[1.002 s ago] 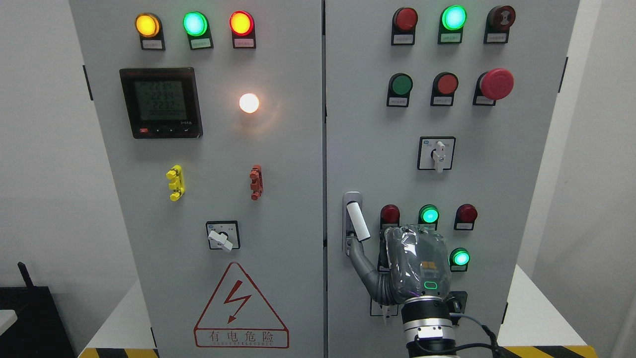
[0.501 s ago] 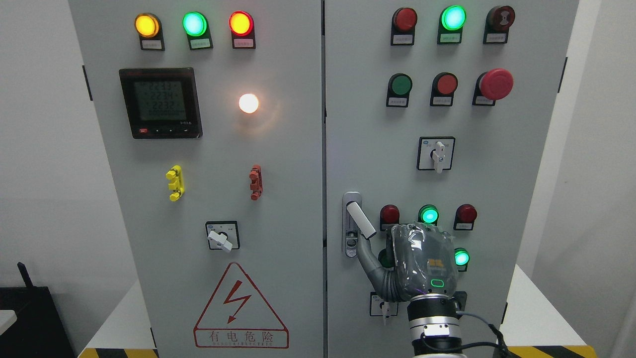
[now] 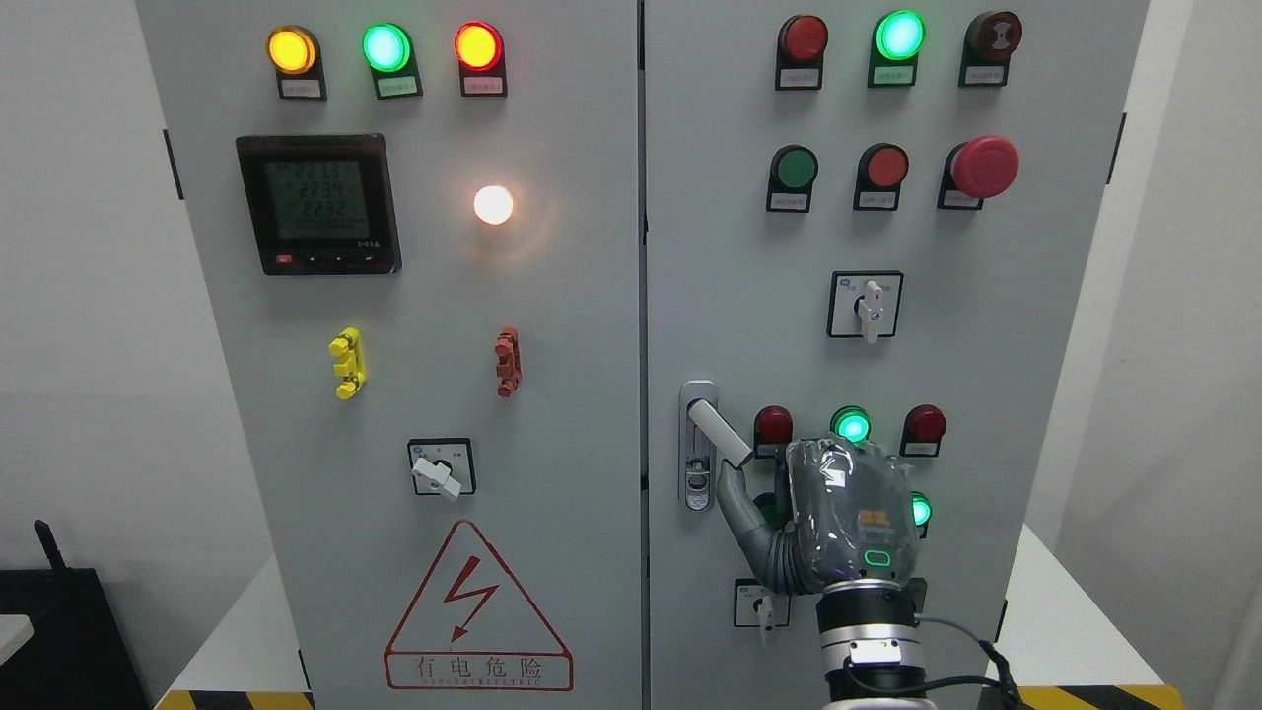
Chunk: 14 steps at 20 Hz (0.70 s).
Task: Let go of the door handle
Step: 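Keep turning the handle until it lies horizontal, right hand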
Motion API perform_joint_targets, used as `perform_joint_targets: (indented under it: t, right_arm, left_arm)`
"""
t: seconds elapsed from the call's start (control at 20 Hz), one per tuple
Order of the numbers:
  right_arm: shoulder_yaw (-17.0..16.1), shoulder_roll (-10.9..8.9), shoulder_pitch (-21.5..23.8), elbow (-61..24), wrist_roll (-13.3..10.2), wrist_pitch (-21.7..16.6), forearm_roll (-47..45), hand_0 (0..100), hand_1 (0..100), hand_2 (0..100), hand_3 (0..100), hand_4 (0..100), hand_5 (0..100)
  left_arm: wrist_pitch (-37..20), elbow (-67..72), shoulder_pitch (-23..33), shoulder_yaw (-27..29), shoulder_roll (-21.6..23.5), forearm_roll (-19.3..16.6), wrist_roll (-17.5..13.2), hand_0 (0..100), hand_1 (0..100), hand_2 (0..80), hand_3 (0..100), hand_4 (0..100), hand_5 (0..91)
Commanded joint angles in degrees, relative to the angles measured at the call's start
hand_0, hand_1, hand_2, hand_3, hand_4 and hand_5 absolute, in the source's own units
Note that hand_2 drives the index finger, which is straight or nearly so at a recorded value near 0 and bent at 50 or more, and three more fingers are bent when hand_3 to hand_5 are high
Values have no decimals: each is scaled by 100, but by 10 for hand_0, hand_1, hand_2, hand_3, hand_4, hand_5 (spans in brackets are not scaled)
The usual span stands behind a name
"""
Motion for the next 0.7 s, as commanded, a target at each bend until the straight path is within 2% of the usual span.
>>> perform_joint_targets:
  t: [0.0, 0.55, 0.65]
  right_arm:
    - [-43, -13, -5, -80, -1, -4, 0, 521, 179, 1000, 1000, 989, 973]
    - [-69, -83, -67, -80, 8, -4, 9, 525, 181, 1000, 1000, 986, 973]
    - [-122, -83, -76, -80, 86, -4, 9, 526, 181, 1000, 1000, 987, 973]
  left_arm:
    - [5, 0, -149, 97, -4, 0, 2, 120, 389, 0, 0, 0, 0]
    - [5, 0, -149, 97, -4, 0, 2, 120, 389, 0, 0, 0, 0]
    - [5, 0, -141, 97, -4, 0, 2, 120, 389, 0, 0, 0, 0]
